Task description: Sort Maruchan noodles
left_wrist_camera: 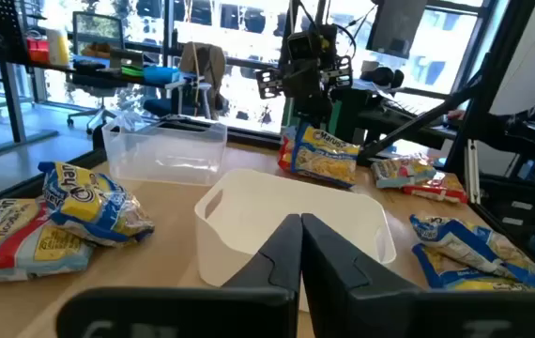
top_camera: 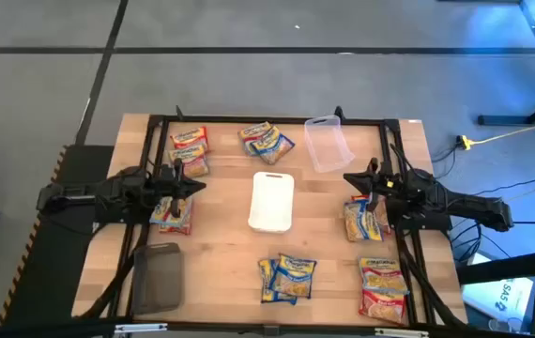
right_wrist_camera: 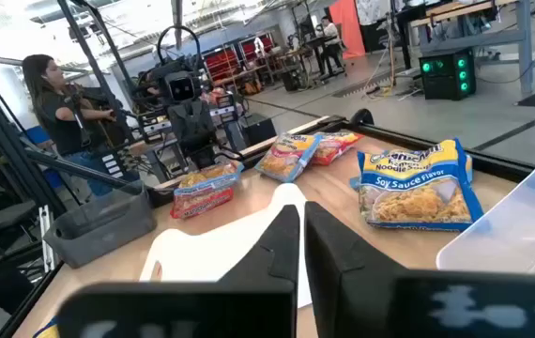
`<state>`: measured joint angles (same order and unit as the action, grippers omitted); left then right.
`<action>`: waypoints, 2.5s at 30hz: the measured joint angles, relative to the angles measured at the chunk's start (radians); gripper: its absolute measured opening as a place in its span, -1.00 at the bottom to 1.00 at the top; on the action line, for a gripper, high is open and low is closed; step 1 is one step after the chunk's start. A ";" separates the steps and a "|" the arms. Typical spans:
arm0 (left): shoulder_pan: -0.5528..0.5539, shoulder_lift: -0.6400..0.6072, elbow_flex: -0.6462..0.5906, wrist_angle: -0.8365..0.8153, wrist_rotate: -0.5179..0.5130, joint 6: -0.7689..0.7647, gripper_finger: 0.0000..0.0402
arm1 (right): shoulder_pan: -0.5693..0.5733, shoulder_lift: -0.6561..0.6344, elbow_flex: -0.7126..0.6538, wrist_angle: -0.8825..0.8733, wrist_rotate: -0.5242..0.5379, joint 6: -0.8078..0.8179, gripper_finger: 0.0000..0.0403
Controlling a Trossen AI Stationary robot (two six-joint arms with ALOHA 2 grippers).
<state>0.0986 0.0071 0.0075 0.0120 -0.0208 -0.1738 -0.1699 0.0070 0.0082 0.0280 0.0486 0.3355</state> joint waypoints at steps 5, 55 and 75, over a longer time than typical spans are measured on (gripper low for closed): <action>0.000 0.000 0.000 0.000 0.000 0.000 -0.98 | 0.000 0.000 0.000 0.000 0.000 0.000 -1.00; 0.000 0.000 0.000 0.000 0.000 0.000 -0.98 | 0.000 0.000 0.000 0.002 0.000 0.000 -1.00; 0.000 0.000 0.000 0.152 -0.053 -0.083 -0.98 | 0.000 0.000 -0.001 0.036 0.012 0.086 -1.00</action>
<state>0.0986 0.0070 0.0071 0.1637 -0.0736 -0.2570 -0.1703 0.0074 0.0074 0.0645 0.0608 0.4212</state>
